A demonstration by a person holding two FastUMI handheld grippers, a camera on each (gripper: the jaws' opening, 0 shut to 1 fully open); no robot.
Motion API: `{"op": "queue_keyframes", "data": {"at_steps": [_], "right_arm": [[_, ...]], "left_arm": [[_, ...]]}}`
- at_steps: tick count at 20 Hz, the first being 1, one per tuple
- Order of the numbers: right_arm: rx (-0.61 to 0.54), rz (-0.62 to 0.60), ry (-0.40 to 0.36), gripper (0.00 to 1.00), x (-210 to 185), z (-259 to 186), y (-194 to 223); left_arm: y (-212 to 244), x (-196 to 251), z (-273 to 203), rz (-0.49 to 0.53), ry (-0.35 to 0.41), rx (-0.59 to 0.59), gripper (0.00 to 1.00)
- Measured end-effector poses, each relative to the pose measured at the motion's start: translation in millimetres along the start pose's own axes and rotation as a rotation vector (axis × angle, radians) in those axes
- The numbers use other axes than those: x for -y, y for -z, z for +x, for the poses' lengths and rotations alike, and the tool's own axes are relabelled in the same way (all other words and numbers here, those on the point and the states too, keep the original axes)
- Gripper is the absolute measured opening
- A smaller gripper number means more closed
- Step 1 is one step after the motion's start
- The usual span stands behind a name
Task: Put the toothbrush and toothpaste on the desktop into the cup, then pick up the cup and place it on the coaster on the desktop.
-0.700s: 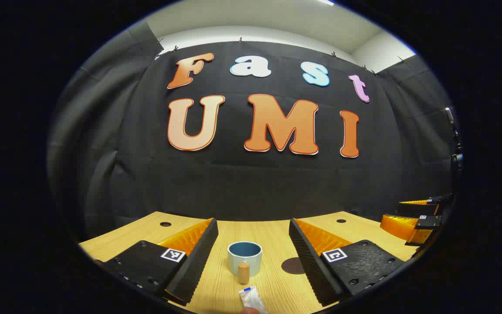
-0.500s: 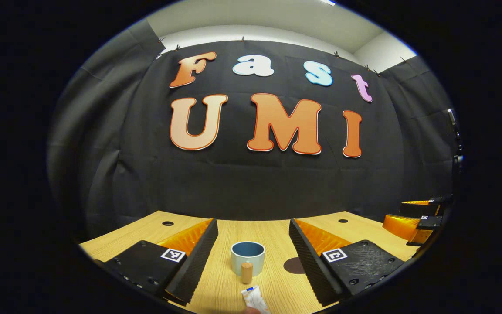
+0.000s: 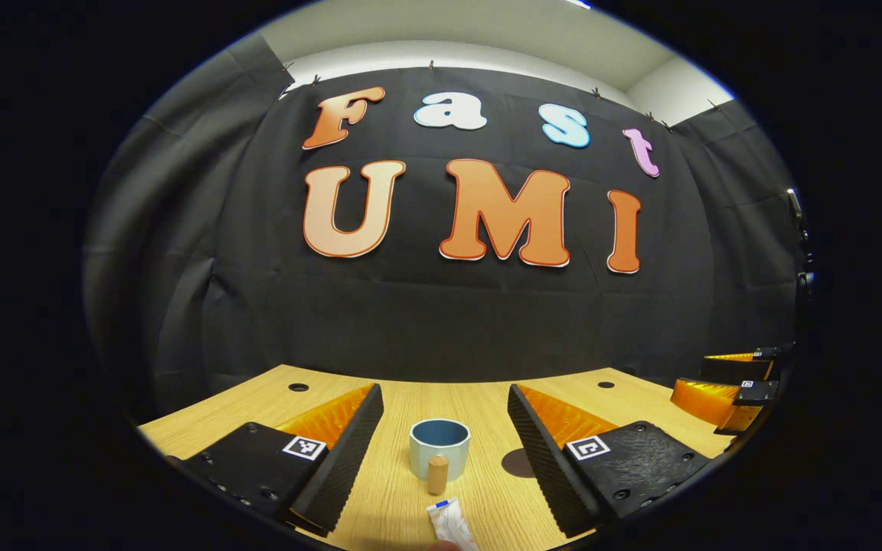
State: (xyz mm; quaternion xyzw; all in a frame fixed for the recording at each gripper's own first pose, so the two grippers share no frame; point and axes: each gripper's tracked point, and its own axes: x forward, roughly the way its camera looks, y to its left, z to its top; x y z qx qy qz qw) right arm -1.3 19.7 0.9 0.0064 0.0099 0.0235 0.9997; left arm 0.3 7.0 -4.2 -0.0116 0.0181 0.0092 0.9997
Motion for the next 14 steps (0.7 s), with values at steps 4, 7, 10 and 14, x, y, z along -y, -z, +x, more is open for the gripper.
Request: {"op": "queue_keyframes", "data": {"at_steps": [4, 7, 10, 14], "right_arm": [[0.003, -0.018, 0.011, 1.00, 3.3, 0.3, -0.6], [-0.057, -0.043, 0.012, 1.00, 3.1, -0.3, 10.0], [-0.154, -0.087, 0.013, 1.00, 6.3, -0.9, 23.8], [-0.299, -0.076, -0.073, 0.99, -15.9, -0.5, 45.2]], "left_arm": [[5.4, -0.4, 0.9, -0.004, -0.004, -0.024, 0.98], [12.3, 2.9, 2.5, -0.029, 0.010, -0.066, 0.98], [22.4, 5.9, 7.9, -0.074, 0.022, -0.164, 0.98], [32.5, 7.2, 9.6, -0.056, 0.028, -0.243, 0.98]]}}
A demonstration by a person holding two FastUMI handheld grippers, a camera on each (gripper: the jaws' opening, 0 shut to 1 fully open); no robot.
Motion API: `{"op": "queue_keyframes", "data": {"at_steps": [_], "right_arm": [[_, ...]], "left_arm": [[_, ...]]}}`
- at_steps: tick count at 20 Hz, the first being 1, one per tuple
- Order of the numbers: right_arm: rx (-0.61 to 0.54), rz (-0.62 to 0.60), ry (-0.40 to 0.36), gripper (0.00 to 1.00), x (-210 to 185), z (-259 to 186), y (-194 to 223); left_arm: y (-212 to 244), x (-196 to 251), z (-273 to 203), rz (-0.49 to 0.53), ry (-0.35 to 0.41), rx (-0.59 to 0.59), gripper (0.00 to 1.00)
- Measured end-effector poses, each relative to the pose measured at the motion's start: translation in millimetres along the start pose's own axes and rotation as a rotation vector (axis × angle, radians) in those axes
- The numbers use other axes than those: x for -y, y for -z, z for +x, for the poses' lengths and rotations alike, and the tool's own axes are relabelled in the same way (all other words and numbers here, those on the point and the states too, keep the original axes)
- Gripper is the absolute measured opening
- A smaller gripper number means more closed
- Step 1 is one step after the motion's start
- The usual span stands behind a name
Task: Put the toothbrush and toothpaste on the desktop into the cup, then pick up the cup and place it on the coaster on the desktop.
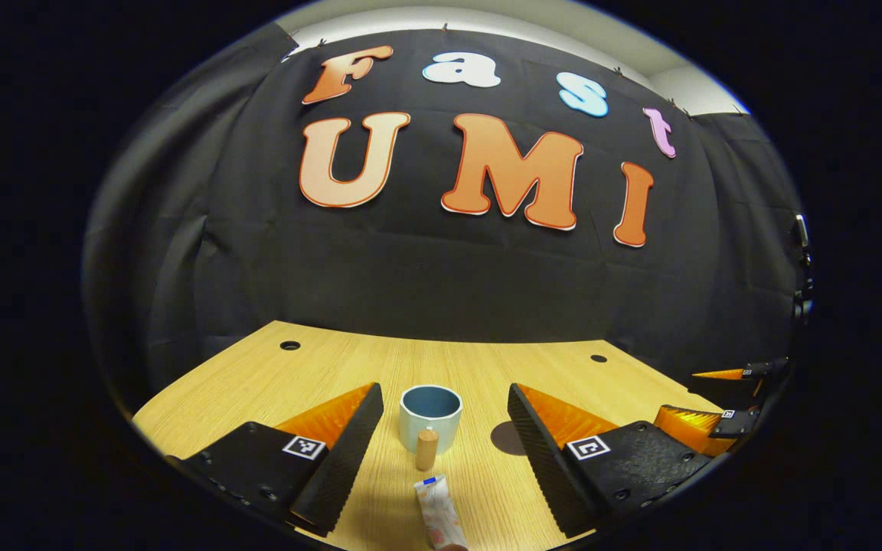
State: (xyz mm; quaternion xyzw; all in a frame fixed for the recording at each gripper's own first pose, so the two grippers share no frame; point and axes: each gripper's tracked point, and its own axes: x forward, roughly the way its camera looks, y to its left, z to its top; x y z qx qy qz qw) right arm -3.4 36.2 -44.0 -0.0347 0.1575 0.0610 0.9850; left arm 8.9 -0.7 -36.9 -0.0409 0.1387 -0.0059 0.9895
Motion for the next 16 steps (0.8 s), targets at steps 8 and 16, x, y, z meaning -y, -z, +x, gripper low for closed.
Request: {"op": "queue_keyframes", "data": {"at_steps": [8, 16], "right_arm": [[-0.282, 0.097, -0.148, 0.84, -33.1, 30.1, 41.6], [-0.489, 0.049, -0.169, 0.66, -44.5, 46.9, 97.5]], "left_arm": [[66.3, -3.6, 13.2, -0.015, 0.015, -0.307, 0.98], [129.3, -4.4, 8.0, -0.060, -0.021, -0.650, 0.96]]}}
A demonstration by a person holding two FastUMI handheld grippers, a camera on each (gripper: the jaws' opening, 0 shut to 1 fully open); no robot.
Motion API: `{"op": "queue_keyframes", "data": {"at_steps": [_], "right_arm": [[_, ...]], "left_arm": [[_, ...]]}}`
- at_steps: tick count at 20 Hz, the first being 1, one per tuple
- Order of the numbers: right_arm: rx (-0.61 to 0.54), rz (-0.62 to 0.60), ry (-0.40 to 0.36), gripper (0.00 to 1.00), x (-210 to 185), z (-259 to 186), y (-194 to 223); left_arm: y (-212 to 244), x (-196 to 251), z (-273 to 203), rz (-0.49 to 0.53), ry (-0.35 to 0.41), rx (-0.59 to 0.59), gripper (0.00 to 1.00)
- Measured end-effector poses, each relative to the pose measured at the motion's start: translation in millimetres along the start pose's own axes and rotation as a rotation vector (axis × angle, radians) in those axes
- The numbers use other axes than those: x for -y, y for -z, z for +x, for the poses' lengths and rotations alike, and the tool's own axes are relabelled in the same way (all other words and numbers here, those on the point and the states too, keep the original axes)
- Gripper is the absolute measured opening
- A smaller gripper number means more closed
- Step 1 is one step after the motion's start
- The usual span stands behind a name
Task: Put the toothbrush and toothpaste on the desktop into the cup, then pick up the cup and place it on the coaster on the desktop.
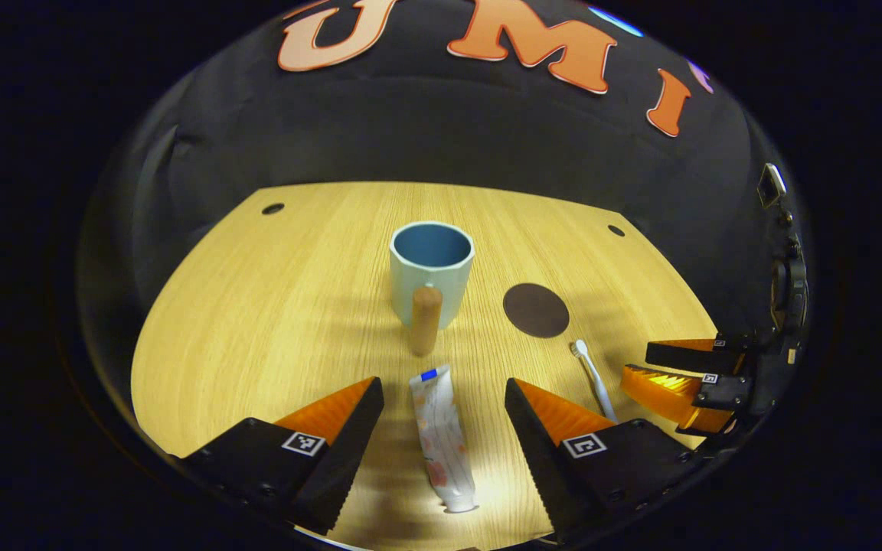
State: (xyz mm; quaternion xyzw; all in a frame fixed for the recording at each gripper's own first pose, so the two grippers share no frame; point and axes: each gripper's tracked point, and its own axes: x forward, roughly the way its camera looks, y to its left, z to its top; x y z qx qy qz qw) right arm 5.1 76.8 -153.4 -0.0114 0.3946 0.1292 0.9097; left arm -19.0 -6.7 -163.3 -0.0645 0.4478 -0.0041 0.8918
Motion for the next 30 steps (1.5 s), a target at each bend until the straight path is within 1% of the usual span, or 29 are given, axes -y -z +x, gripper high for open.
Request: {"op": "queue_keyframes", "data": {"at_steps": [1, 2, 3, 4, 6, 7, 8, 9, 11, 12, 13, 15, 17, 18, 19, 20, 21, 22, 23, 24, 25, 26, 27, 28, 30], "right_arm": [[-0.029, -0.004, 0.006, 0.64, 0.8, 5.0, 6.6], [-0.053, -0.005, 0.010, 0.54, 2.0, 10.4, 11.9], [-0.070, 0.001, 0.014, 0.48, -0.3, 15.9, 14.4], [-0.087, 0.005, 0.015, 0.36, 0.0, 20.4, 15.9], [-0.110, 0.028, 0.020, 0.24, -2.4, 27.0, 17.4], [-0.122, 0.036, 0.018, 0.22, -2.8, 28.0, 21.3], [-0.135, 0.037, 0.021, 0.20, -1.0, 30.4, 24.0], [-0.146, 0.025, 0.031, 0.20, -0.9, 32.9, 27.5], [-0.152, 0.014, 0.052, 0.20, 3.1, 34.1, 29.5], [-0.163, 0.024, 0.052, 0.18, 3.9, 37.6, 30.7], [-0.154, 0.033, 0.047, 0.16, 1.9, 36.4, 29.0], [-0.151, 0.036, 0.039, 0.16, 1.2, 36.8, 28.3], [-0.130, 0.063, 0.022, 0.13, 1.7, 38.1, 24.8], [-0.124, 0.095, 0.014, 0.12, 2.9, 38.5, 23.7], [-0.116, 0.123, 0.007, 0.10, 1.9, 41.0, 23.5], [-0.104, 0.141, -0.001, 0.09, 1.2, 40.0, 22.0], [-0.094, 0.152, -0.005, 0.08, 0.7, 40.6, 20.5], [-0.075, 0.168, -0.005, 0.06, 1.3, 42.0, 17.6], [-0.051, 0.196, -0.006, 0.05, 2.2, 42.3, 14.5], [-0.030, 0.242, -0.016, 0.04, 1.7, 43.3, 11.1], [-0.012, 0.280, -0.029, 0.05, 1.3, 41.7, 7.6], [0.012, 0.299, -0.040, 0.05, 0.8, 39.9, 3.5], [0.031, 0.295, -0.044, 0.04, 2.7, 40.1, 1.0], [0.049, 0.285, -0.040, 0.03, 5.3, 39.1, -2.0], [0.074, 0.280, -0.057, 0.03, 3.7, 35.2, -8.6]], "left_arm": [[0.7, -0.1, 0.0, -0.009, 0.005, -0.030, 0.96], [-0.5, -0.5, -0.6, -0.018, 0.007, -0.055, 0.96], [0.0, -1.1, -1.8, -0.034, 0.004, -0.089, 0.95], [6.5, -2.0, -2.6, -0.059, -0.001, -0.139, 0.94], [16.9, -0.6, -2.4, -0.106, 0.014, -0.218, 0.94], [18.3, 1.8, -3.1, -0.127, 0.021, -0.240, 0.89], [24.4, 2.4, -0.3, -0.138, 0.024, -0.255, 0.85], [26.1, 2.5, 2.8, -0.142, 0.027, -0.262, 0.84], [32.0, 4.6, 5.6, -0.164, 0.038, -0.294, 0.84], [38.5, 4.7, 8.5, -0.176, 0.041, -0.319, 0.84], [37.7, 2.8, 9.4, -0.179, 0.026, -0.319, 0.85], [36.9, 0.6, 12.1, -0.188, 0.016, -0.319, 0.61], [35.8, -2.8, 8.9, -0.194, 0.006, -0.318, 0.60], [36.5, -1.2, 8.9, -0.215, 0.004, -0.320, 0.63], [34.8, -1.8, 16.3, -0.221, 0.007, -0.301, 0.36], [37.4, -2.4, 8.5, -0.246, 0.014, -0.317, 0.33], [33.8, -2.7, 8.8, -0.269, 0.022, -0.289, 0.30], [33.4, -0.3, 9.1, -0.307, 0.042, -0.292, 0.29], [28.7, 3.6, 10.7, -0.324, 0.069, -0.263, 0.18], [33.7, 7.1, 10.2, -0.347, 0.086, -0.263, 0.17], [32.3, 6.4, 12.4, -0.345, 0.106, -0.243, 0.13], [35.9, 5.3, 14.9, -0.357, 0.113, -0.242, 0.13], [32.2, 5.5, 14.2, -0.357, 0.117, -0.218, 0.11], [29.9, 3.7, 14.8, -0.357, 0.112, -0.197, 0.11], [20.7, 4.3, 11.8, -0.354, 0.125, -0.154, 0.11]]}}
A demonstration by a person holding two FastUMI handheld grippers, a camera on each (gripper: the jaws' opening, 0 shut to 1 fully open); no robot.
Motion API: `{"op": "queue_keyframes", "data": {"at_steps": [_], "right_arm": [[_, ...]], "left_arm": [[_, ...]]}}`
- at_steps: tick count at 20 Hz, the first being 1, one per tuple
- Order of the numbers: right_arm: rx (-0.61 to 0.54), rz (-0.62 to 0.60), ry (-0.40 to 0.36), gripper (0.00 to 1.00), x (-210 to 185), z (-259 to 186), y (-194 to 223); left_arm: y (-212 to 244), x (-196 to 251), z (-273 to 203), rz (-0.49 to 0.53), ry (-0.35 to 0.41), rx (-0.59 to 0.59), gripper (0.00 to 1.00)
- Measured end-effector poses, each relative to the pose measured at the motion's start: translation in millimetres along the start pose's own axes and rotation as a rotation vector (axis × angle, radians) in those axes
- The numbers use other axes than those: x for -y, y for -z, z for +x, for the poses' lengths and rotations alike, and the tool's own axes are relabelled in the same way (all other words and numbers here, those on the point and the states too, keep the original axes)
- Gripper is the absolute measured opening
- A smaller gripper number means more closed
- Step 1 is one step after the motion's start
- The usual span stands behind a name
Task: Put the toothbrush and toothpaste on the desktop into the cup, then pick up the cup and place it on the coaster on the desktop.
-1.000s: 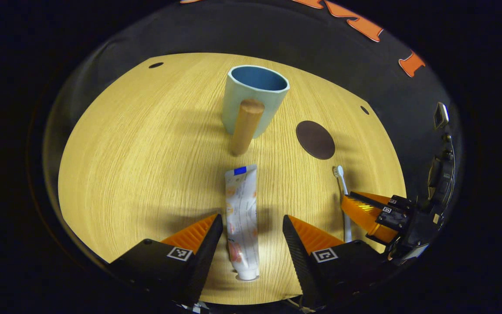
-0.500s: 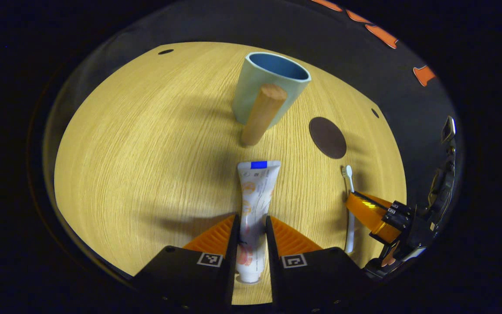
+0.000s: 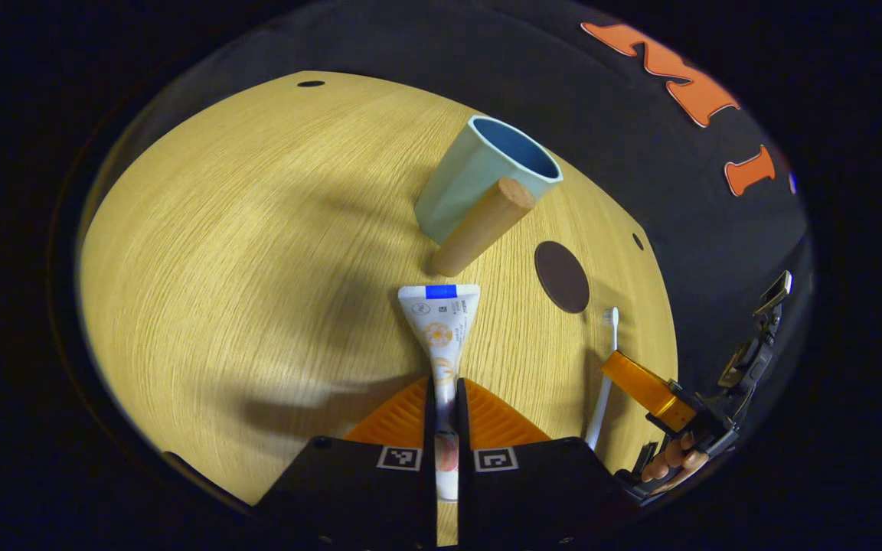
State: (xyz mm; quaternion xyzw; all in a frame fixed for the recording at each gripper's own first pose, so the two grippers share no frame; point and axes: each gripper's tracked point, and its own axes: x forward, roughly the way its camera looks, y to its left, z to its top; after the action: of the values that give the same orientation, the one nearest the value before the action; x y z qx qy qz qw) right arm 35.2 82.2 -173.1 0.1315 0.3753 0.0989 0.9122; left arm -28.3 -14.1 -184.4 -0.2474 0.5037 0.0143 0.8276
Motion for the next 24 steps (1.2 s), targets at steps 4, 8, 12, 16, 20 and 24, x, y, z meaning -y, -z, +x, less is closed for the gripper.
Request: {"op": "queue_keyframes", "data": {"at_steps": [4, 8, 12, 16, 20, 24], "right_arm": [[0.044, -0.032, -0.040, 0.03, -4.5, -12.8, -8.6], [0.098, -0.057, -0.043, 0.03, -11.7, -20.5, -16.5], [0.162, -0.071, -0.057, 0.03, -18.8, -33.0, -31.1], [0.203, -0.098, -0.044, 0.03, -22.2, -41.2, -42.3], [0.242, -0.133, -0.057, 0.03, -29.9, -44.4, -51.2], [0.293, -0.168, -0.081, 0.03, -42.1, -44.2, -62.0]], "left_arm": [[-19.3, 8.0, -5.0, 0.085, 0.023, 0.094, 0.11], [-32.0, 18.1, -13.5, 0.127, 0.074, 0.193, 0.10], [-47.6, 21.3, -16.6, 0.180, 0.086, 0.301, 0.10], [-68.5, 25.1, -22.6, 0.216, 0.107, 0.426, 0.10], [-93.3, 33.1, -33.4, 0.258, 0.127, 0.532, 0.10], [-122.5, 33.9, -46.9, 0.286, 0.116, 0.642, 0.10]]}}
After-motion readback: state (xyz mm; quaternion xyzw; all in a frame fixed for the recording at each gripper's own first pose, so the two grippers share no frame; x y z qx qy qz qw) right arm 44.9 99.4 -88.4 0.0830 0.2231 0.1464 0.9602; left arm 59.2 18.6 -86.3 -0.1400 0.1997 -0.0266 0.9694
